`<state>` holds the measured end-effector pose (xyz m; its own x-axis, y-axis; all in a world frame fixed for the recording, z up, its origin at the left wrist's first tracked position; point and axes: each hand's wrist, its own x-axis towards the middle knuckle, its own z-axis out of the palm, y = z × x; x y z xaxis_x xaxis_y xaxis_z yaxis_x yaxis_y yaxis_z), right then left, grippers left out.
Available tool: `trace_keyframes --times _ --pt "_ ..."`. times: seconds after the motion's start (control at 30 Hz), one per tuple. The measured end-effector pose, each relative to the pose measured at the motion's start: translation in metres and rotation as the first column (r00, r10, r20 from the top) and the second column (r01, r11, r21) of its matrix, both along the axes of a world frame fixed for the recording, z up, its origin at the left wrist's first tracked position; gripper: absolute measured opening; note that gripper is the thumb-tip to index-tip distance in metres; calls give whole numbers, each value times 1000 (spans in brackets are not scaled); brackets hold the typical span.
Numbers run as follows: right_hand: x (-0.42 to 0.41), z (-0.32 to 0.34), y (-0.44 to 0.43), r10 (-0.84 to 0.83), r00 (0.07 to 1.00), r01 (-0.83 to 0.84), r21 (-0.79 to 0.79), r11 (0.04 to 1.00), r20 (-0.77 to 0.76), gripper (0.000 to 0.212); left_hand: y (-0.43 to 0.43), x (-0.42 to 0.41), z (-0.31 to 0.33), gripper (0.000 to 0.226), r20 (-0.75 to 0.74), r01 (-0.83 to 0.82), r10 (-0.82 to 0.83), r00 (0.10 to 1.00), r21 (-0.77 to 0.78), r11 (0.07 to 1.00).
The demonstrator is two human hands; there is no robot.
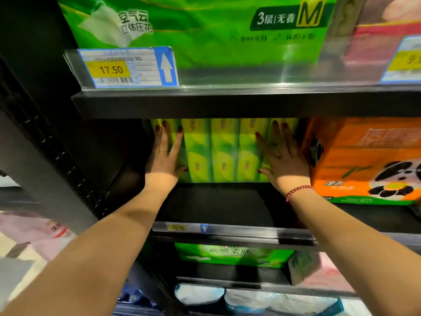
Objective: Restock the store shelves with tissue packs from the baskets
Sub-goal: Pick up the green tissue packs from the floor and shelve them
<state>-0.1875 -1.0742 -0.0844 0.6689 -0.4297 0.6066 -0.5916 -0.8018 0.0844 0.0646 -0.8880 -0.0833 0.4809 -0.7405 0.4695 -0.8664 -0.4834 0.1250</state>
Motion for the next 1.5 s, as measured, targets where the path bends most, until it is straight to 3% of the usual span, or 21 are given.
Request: trace_keyframes --times 0.17,0.27,0.37,0.43,0.63,0.83,1.07,1.37,1.5 --pt "-14 12 17 3 998 2 91 996 -59 90 15 -21 10 103 -38 -22 21 999 -37 999" --pt "-23 12 30 31 997 -16 186 982 -77 78 31 -47 17 91 41 -16 19 999 -59 998" --pt "-37 17 40 147 986 -119 291 949 -77 67 51 -83 22 70 88 -47 50 995 -35 998" --pt "-48 21 49 241 966 -211 257 943 -92 63 67 -111 21 62 68 -92 93 993 -26 995" --pt "-85 13 100 499 853 -423 356 833 -154 61 145 -213 2 40 -43 -257 256 966 -16 966" --pt "-111 -19 190 718 670 -559 508 656 -190 58 243 -306 -23 38 -110 -401 411 905 104 910" --pt "-132 -48 324 905 406 -730 551 405 -128 45 378 -404 -44 45 -146 -682 713 686 210 700" --pt "-184 -72 541 970 -17 -817 562 127 -243 49 572 -573 -69 43 -246 -920 941 231 259 294" --pt "-232 -85 646 956 -124 -821 569 52 -266 47 651 -644 -80 41 -258 -938 949 183 243 247"
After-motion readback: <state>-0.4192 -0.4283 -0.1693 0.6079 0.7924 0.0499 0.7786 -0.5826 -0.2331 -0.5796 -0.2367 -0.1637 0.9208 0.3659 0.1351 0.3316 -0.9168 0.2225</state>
